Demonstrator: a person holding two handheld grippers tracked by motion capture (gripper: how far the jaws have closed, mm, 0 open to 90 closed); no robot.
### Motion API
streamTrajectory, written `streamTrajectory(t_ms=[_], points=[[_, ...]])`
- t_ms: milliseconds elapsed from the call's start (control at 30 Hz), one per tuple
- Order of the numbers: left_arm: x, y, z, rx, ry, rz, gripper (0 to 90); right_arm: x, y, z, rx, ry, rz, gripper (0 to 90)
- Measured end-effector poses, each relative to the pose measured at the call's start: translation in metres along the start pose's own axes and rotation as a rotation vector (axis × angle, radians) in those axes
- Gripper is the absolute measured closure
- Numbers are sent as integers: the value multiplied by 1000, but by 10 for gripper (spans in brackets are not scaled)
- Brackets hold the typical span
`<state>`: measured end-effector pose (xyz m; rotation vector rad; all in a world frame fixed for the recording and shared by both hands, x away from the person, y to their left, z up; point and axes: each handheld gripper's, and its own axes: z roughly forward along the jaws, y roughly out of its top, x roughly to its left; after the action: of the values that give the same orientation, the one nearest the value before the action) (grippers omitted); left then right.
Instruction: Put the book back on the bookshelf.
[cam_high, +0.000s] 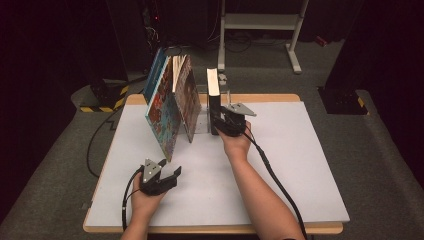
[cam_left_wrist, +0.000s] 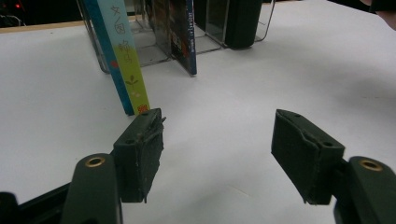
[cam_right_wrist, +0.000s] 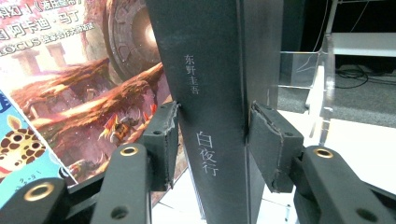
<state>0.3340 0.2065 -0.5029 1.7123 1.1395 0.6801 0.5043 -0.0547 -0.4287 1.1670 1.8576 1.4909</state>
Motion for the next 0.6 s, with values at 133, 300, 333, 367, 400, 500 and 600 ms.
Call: streamTrajectory(t_ms=[133,300,333,367,400,500,600], points=[[1,0,1,7,-2,-2,340,1,2,5,3,3,6,521],[1,-1,1,8,-3,-4,340,2,3,9,-1,4,7,506],[1,-1,1,9,-2,-3,340,2,3,9,-3,5,7,502],[1,-1,1,8,-3,-3,340,2,3,9,-3,6,9,498],[1,-1,1,8,-3,-3,340,2,3,10,-5,7,12,497],[1,-1,1,8,-2,-3,340,2,2,10,-4,6,11,498],[1,-1,1,7,-3,-2,339,2,3,9,3,4,10,496]])
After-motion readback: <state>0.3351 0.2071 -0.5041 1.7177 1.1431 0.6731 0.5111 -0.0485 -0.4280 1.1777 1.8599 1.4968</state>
